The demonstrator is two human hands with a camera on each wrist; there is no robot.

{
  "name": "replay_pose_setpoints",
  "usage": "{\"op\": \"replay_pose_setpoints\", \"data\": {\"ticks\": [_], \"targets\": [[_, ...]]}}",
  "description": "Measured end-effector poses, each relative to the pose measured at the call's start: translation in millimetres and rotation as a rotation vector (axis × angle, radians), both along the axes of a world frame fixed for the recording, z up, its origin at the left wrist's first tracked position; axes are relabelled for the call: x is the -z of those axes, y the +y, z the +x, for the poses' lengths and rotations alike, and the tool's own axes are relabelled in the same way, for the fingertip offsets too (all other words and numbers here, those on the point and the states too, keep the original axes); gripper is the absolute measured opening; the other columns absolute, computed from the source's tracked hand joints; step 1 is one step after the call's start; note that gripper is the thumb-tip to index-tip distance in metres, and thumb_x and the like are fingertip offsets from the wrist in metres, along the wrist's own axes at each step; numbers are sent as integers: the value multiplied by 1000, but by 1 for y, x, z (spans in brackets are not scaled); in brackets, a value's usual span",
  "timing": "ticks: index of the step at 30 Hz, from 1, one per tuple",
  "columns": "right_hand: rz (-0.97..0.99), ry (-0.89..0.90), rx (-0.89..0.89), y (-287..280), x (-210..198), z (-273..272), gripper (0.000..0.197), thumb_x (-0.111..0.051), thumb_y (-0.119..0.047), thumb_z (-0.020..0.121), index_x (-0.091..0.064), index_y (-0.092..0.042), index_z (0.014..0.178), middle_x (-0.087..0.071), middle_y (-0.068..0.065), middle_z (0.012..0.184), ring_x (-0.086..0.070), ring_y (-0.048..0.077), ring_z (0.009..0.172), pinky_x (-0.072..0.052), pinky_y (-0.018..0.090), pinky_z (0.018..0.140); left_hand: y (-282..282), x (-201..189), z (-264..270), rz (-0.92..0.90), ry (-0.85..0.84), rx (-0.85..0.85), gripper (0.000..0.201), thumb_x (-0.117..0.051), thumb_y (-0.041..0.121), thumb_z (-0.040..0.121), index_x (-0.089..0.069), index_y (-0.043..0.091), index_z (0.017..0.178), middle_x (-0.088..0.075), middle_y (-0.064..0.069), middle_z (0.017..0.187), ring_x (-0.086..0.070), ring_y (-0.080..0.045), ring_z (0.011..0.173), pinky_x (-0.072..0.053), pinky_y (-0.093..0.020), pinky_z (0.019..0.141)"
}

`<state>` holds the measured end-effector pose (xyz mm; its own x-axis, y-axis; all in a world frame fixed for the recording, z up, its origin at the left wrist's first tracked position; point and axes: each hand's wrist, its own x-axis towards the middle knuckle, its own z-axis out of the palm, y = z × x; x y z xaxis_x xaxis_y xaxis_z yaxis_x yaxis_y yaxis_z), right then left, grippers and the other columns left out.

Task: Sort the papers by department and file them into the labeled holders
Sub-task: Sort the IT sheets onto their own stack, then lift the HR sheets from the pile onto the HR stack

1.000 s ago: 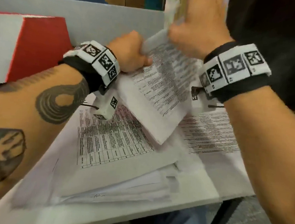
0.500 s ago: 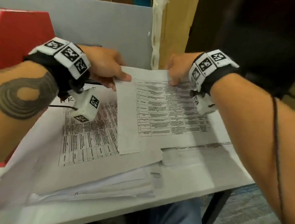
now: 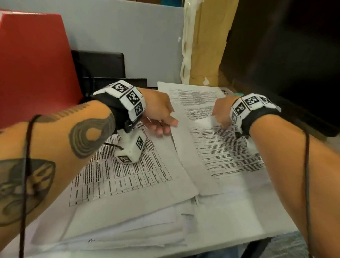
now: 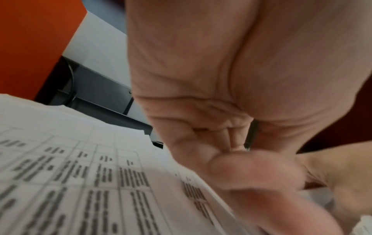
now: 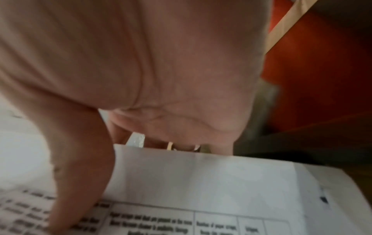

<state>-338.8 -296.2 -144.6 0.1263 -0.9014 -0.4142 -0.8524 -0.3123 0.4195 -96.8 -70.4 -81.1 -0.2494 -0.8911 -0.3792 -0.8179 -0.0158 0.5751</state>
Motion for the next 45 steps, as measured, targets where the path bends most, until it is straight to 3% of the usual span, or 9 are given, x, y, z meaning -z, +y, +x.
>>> {"op": "replay_pose_setpoints", "data": {"ticks": [6, 12, 15, 22, 29, 32, 36, 41, 45], "targets": [[-216, -186, 50, 156, -45, 28, 16, -66, -23, 87, -68, -12, 98, -61, 2, 84, -65, 27, 86, -54, 37, 80, -8, -12, 63, -300, -287, -182, 11, -71, 19, 94, -78, 15, 101, -79, -6, 95, -72, -17, 80, -60, -30, 68], [-164, -51, 139, 161, -60, 26, 20, -77, -16, 71, -76, -7, 90, -73, 8, 92, -69, 27, 83, -56, 34, 69, -2, -16, 111, 137, -730, -141, 78, -97, 34, 63, -61, 31, 133, -67, 0, 127, -63, -25, 115, -55, -46, 96], [-211, -30, 125, 161, -58, 22, 8, -75, -15, 76, -71, -10, 80, -70, 6, 82, -65, 22, 74, -50, 28, 63, 3, -11, 112, 67, -818, -147, 91, -94, 33, 67, -49, 25, 146, -60, -5, 138, -58, -30, 126, -47, -45, 107], [-292, -160, 77, 161, -45, 14, 8, -64, -15, 87, -60, -9, 83, -58, 3, 73, -53, 18, 62, -37, 24, 52, 7, -14, 126, -183, -863, -249, 59, -99, 28, 60, -72, 2, 105, -72, -25, 98, -69, -39, 80, -59, -45, 71], [-249, -27, 37, 165, -45, 12, 15, -64, -22, 94, -70, -8, 94, -64, 2, 79, -54, 12, 63, -39, 18, 42, 7, -23, 135, -400, -885, -338, 38, -84, 25, 83, -67, 12, 115, -67, -11, 96, -66, -31, 82, -52, -37, 64], [-236, -77, 78, 164, -40, 9, 13, -67, -24, 95, -61, -13, 92, -62, 1, 89, -56, 21, 82, -48, 27, 71, 6, -28, 133, -447, -889, -345, 36, -87, 25, 79, -69, 12, 108, -66, -11, 94, -67, -32, 79, -58, -40, 67], [-313, -63, 69, 162, -40, 11, 33, -81, -35, 82, -73, -12, 105, -60, -7, 77, -57, 11, 68, -57, 26, 70, 10, -37, 129, -539, -853, -322, 28, -80, 26, 85, -70, 12, 107, -66, -13, 101, -65, -35, 83, -58, -43, 74], [-260, -915, -66, 183, -74, 62, 59, -74, -9, 84, -52, -20, 138, -56, 3, 136, -59, 27, 118, -52, 45, 98, 13, -57, 115, -571, -676, -75, 16, -63, 9, 91, -77, 14, 99, -66, 3, 81, -60, -23, 79, -47, -29, 74], [129, -1635, 20, 201, -86, 100, 36, -77, -9, 89, -63, -17, 121, -74, 3, 112, -73, 22, 98, -59, 41, 87, 15, -71, 101, -605, -489, -49, 13, -66, 20, 97, -74, 25, 106, -68, 13, 85, -63, -16, 83, -44, -23, 78]]}}
